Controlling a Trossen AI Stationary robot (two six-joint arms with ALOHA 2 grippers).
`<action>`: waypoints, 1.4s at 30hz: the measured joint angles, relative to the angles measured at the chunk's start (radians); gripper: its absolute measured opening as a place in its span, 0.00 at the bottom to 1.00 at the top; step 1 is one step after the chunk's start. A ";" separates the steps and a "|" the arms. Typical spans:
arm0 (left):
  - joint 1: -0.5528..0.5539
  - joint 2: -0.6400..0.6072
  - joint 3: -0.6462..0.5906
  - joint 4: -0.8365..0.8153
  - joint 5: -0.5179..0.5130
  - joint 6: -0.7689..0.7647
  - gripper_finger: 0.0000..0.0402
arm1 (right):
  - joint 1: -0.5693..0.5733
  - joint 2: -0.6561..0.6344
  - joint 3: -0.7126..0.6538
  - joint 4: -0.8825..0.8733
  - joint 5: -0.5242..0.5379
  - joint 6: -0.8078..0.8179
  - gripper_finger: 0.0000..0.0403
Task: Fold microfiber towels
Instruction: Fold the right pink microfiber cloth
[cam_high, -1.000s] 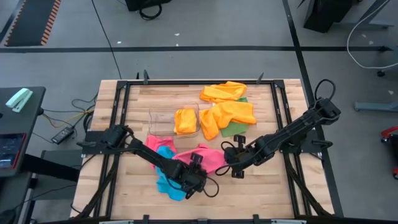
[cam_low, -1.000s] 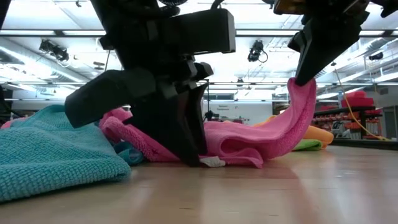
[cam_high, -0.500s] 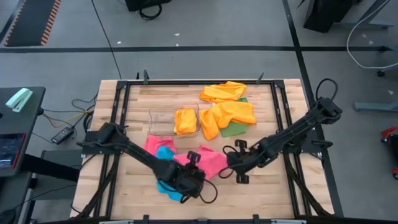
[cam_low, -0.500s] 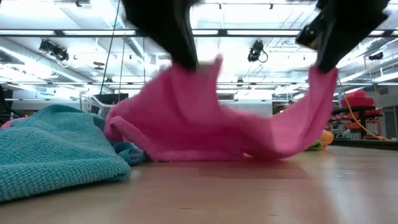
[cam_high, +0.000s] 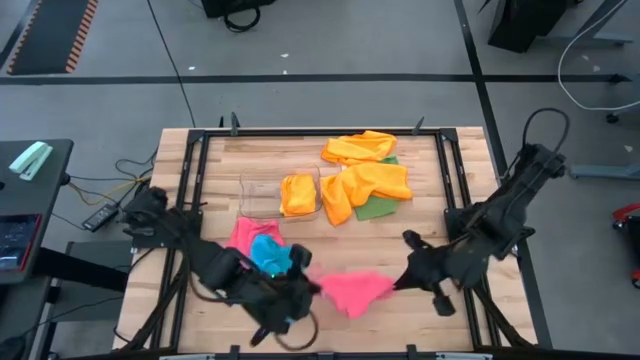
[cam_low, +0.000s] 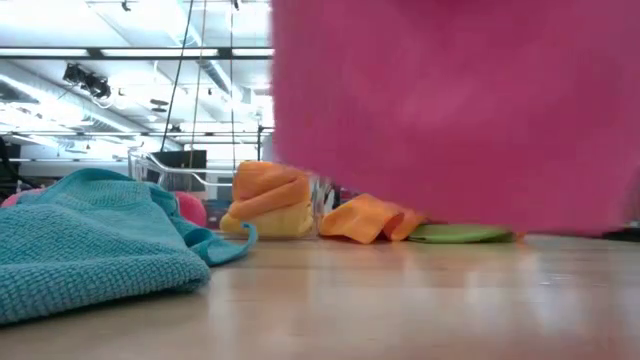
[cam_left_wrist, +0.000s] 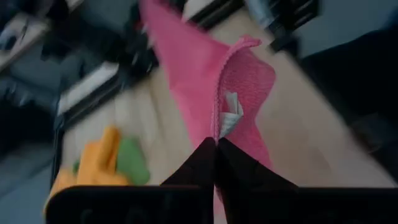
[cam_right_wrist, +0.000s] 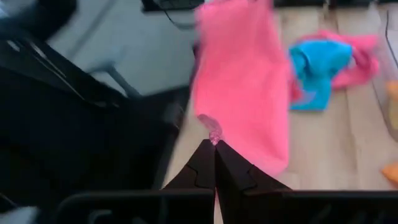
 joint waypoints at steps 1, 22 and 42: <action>-0.008 -0.001 0.004 0.027 0.031 0.022 0.04 | 0.007 -0.001 0.018 0.008 -0.019 -0.001 0.01; 0.124 0.005 -0.190 0.129 0.076 0.138 0.05 | -0.092 0.126 0.059 -0.283 0.098 -0.178 0.01; 0.191 0.005 -0.283 0.147 0.326 0.113 0.02 | -0.123 0.133 -0.099 -0.234 0.066 -0.165 0.01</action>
